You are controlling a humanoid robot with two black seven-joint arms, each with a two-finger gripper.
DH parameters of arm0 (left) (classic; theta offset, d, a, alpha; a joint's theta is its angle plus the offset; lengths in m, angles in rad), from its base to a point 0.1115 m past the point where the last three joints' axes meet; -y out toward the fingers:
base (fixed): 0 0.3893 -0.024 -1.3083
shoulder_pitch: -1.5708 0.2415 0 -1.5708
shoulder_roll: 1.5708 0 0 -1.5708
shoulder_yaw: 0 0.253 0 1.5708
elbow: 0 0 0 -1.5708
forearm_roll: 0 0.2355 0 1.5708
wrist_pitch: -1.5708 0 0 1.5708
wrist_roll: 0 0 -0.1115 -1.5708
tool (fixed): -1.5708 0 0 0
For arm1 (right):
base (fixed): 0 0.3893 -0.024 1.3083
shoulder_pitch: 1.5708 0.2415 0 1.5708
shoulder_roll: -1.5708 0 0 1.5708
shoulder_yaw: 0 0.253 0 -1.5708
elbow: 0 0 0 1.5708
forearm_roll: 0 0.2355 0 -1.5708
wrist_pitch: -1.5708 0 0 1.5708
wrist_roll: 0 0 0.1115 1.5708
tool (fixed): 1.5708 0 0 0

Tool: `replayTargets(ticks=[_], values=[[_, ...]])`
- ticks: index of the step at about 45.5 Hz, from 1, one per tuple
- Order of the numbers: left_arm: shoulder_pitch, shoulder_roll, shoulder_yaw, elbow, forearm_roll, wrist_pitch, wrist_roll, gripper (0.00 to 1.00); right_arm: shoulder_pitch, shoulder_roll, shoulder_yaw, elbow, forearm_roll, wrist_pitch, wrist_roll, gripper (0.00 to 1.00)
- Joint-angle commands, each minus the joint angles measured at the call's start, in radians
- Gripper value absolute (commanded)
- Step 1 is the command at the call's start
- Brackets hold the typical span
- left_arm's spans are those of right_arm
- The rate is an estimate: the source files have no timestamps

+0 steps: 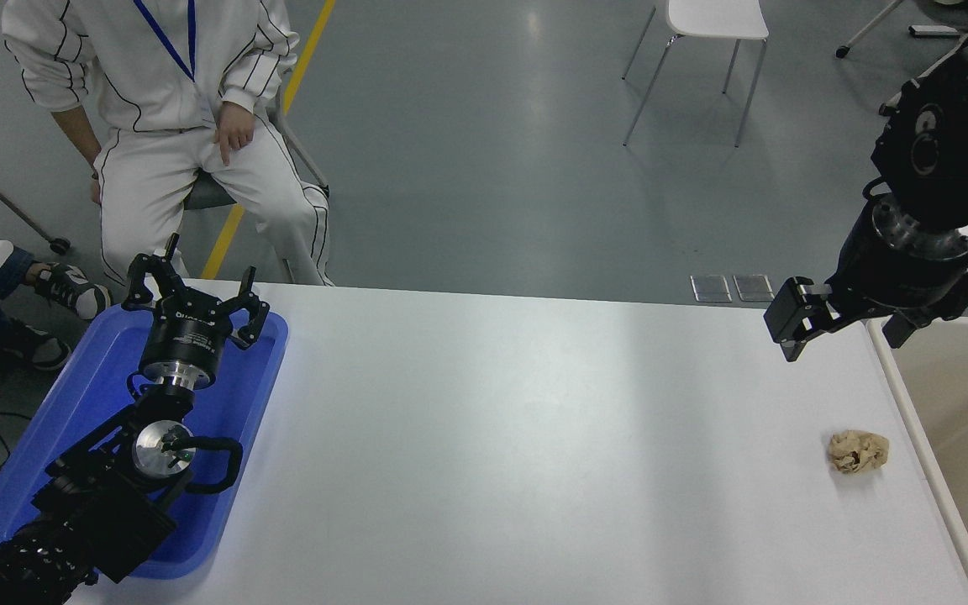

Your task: Pick up paper ball place in dustbin

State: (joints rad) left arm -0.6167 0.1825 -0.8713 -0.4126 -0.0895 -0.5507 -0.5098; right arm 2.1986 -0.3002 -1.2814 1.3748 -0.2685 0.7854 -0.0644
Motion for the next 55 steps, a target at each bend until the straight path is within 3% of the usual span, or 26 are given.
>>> replayTargets(ticks=[1, 55], values=[[0.0, 0.0, 0.002, 0.0, 0.001, 0.002, -0.004, 1.0, -0.01, 0.004, -0.001, -0.002, 0.0, 0.0, 0.0, 1.0], [0.0, 0.0, 0.0, 0.0, -0.001, 0.0, -0.001, 1.0, 0.006, -0.013, 0.002, -0.002, 0.0, 0.0, 0.0, 1.0]])
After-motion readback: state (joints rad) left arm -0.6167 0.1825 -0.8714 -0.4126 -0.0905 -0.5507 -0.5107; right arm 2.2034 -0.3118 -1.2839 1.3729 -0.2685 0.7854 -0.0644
